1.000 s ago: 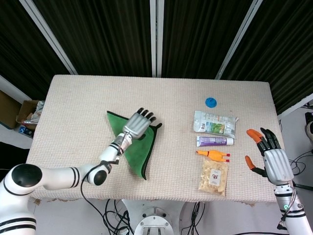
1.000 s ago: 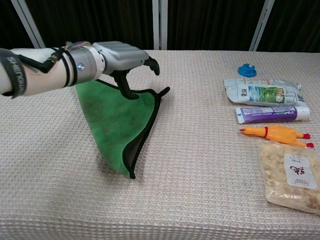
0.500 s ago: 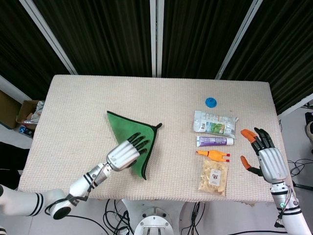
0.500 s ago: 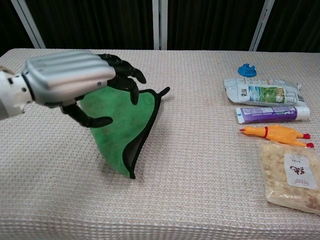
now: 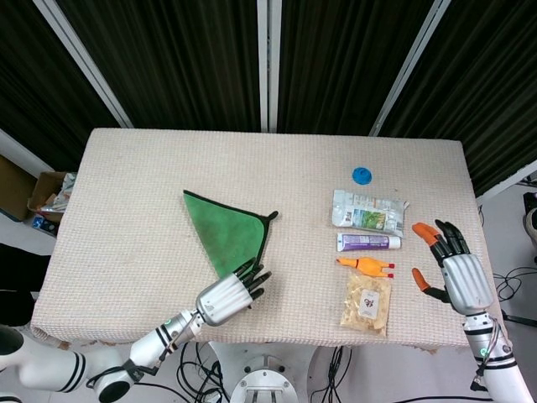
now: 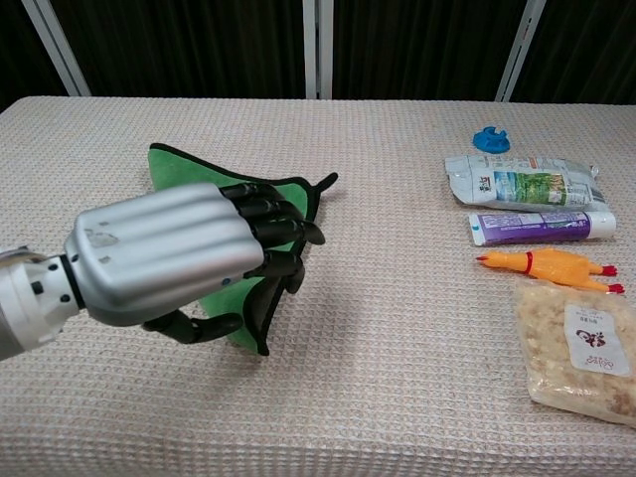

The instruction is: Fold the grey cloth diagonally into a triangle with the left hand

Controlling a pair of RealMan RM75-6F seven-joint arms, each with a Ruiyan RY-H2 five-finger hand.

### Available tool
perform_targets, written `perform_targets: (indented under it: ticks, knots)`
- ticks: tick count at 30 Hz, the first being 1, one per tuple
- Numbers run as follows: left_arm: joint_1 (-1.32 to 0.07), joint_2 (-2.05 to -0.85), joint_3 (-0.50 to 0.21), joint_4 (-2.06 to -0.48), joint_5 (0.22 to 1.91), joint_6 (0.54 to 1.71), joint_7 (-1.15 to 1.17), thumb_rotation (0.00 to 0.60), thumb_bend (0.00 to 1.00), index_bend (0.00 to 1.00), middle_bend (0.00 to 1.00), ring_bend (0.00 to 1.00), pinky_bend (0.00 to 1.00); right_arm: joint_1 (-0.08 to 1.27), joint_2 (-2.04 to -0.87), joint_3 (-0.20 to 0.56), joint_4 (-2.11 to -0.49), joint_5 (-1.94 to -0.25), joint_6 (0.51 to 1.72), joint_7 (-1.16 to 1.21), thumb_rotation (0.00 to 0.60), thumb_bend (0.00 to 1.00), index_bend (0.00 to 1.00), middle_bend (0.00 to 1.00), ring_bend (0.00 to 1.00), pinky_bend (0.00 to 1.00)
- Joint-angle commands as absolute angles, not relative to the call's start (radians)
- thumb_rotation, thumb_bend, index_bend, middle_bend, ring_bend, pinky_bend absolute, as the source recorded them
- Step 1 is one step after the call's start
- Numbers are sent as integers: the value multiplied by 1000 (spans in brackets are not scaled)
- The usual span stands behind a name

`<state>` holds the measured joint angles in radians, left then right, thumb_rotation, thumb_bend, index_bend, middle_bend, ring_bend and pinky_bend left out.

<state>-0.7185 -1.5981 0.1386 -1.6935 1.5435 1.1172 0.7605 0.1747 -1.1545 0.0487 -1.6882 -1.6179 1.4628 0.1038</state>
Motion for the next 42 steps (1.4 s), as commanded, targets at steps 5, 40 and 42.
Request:
perform_targets:
  ticks: [5,40,42]
  knots:
    - [-666,-1668,130,-1638,1498,1101,878,600,344,364,104,105,105,176,-1154,49,-1688,-1613,1458,106,600,297,135,138,0,38]
    - [-591,-1620,27,-1558,1647,1232,534,600,456,648,155,105,104,181,-1151,48,-1687,-1602,1447,114,600,292,135,137,0,38]
    - [-604,-1598,-11,-1540,1621,1222,482,600,456,653,155,105,104,181,-1151,48,-1687,-1602,1447,114,600,293,135,137,0,38]
